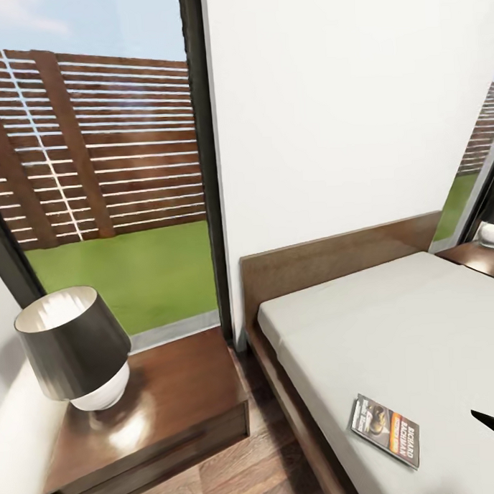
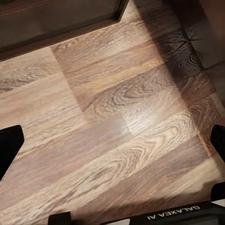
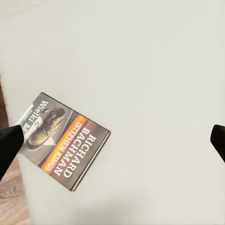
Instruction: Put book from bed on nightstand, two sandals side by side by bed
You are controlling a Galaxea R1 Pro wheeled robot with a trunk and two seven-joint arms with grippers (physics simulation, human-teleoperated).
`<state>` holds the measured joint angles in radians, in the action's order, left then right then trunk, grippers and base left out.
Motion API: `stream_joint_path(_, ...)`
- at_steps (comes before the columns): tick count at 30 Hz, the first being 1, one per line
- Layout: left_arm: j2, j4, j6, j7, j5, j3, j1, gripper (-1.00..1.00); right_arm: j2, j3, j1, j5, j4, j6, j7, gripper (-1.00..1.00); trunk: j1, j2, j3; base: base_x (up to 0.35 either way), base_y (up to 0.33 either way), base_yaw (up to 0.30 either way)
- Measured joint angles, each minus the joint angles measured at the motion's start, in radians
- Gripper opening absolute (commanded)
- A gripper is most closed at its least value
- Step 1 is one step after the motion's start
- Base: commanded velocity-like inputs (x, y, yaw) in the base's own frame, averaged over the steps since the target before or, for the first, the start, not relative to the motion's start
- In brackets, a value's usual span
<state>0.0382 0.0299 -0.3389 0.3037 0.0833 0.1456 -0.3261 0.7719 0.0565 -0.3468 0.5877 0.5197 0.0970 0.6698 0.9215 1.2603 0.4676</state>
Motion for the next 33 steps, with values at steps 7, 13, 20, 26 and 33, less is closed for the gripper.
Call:
stream_joint_path(7, 0.000, 0.000, 0.000, 0.000, 0.000, 0.000, 0.000, 1.00, 0.000, 0.000, 0.001, 0.000, 0.000, 0.000, 0.001, 1.00, 0.000, 0.000, 0.000, 0.000, 0.223, -0.001)
stream_joint_path(13, 0.000, 0.000, 0.000, 0.000, 0.000, 0.000, 0.000, 1.00, 0.000, 0.000, 0.000, 0.000, 0.000, 0.000, 0.001, 1.00, 0.000, 0.000, 0.000, 0.000, 0.031, -0.083)
stream_joint_path(20, 0.000, 0.000, 0.000, 0.000, 0.000, 0.000, 0.000, 1.00, 0.000, -0.001, 0.001, 0.000, 0.001, 0.000, 0.001, 1.00, 0.000, 0.000, 0.000, 0.000, 0.002, -0.262)
stream_joint_path(26, 0.000, 0.000, 0.000, 0.000, 0.000, 0.000, 0.000, 1.00, 0.000, 0.000, 0.001, 0.000, 0.000, 0.000, 0.001, 1.00, 0.000, 0.000, 0.000, 0.000, 0.000, -0.281)
stream_joint_path(33, 0.000, 0.000, 0.000, 0.000, 0.000, 0.000, 0.000, 1.00, -0.002, 0.000, 0.000, 0.000, 0.000, 0.000, 0.001, 1.00, 0.000, 0.000, 0.000, 0.003, 0.000, -0.166)
